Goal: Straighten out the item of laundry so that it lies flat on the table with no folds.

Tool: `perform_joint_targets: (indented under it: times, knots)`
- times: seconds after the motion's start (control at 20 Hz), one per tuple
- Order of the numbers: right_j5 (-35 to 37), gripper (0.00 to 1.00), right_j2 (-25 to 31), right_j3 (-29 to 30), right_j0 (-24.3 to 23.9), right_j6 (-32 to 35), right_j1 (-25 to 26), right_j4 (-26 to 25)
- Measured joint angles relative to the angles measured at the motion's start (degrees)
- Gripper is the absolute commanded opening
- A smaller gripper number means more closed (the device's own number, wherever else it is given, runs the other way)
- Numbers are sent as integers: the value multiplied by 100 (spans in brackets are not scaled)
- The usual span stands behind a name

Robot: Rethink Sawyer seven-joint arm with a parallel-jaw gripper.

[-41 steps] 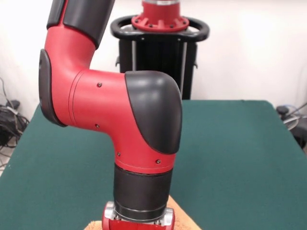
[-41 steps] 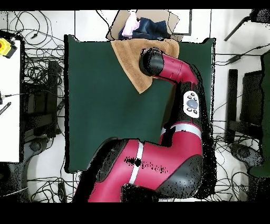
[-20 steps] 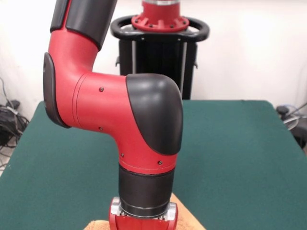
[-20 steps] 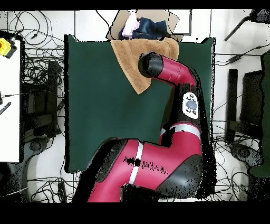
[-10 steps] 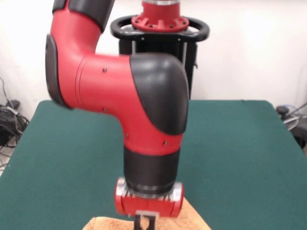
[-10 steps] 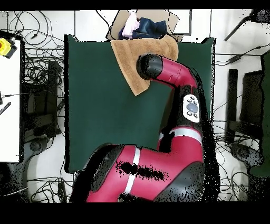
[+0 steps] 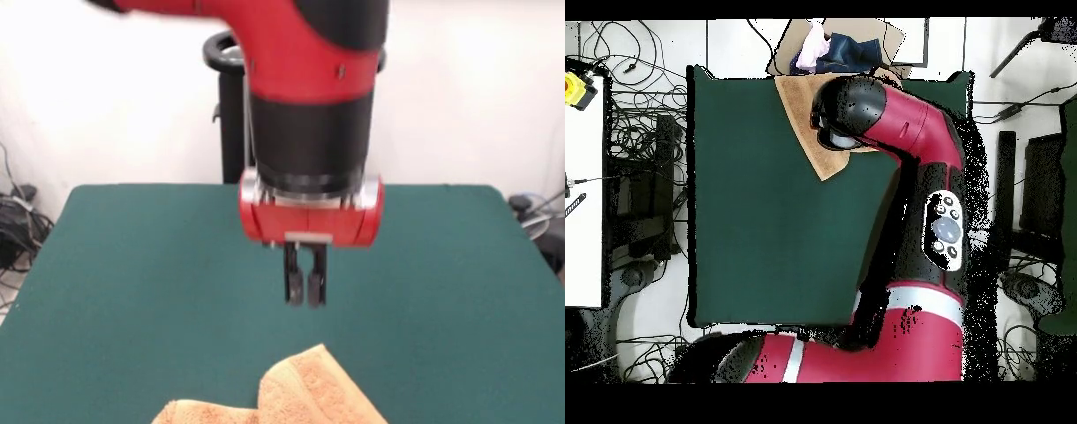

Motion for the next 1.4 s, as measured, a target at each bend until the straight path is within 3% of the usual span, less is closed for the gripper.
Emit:
perform_joint_targets:
  times: [0.25,0.55,1.1,1.4]
  knots:
    - [43,0,-1,17,-2,0,-285,134]
    - [-82,0,-1,17,-7,0,-238,141]
    - [-1888,0,2,-139,-36,0,790,-235]
    - [-2032,0,2,-159,-35,0,1234,-403]
